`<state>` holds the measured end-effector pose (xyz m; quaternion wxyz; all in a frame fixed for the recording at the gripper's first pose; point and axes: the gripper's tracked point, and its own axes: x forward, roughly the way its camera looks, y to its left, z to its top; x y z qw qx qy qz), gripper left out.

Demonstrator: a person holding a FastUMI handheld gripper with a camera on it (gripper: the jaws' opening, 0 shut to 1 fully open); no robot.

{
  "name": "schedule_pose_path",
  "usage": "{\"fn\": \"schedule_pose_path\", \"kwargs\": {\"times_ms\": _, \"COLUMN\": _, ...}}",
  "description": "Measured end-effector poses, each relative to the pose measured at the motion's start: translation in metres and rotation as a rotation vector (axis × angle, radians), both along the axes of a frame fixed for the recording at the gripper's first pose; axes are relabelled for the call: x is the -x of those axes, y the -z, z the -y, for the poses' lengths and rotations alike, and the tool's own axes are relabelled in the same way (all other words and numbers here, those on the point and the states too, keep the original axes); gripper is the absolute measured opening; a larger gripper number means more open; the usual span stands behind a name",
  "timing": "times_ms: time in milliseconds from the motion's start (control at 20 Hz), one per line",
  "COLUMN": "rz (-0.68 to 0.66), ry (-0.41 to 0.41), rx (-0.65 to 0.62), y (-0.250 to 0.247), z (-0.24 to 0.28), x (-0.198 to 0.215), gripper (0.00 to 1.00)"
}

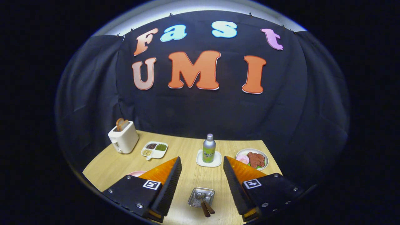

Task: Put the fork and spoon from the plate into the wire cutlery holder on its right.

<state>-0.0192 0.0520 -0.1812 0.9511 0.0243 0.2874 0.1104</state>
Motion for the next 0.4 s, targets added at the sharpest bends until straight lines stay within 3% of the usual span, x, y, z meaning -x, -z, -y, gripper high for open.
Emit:
{"fn": "schedule_pose_path", "kwargs": {"times_ms": 150, "rz": 0.153, "ry": 0.041, "rx": -0.010, "y": -0.039, "z": 0.013, "x": -0.014, "gripper": 0.88}}
{"fn": "schedule_pose_path", "kwargs": {"times_ms": 400, "rz": 0.393, "ry": 0.080, "rx": 0.023, "y": -0.105, "z": 0.025, "x": -0.027, "gripper": 0.91}}
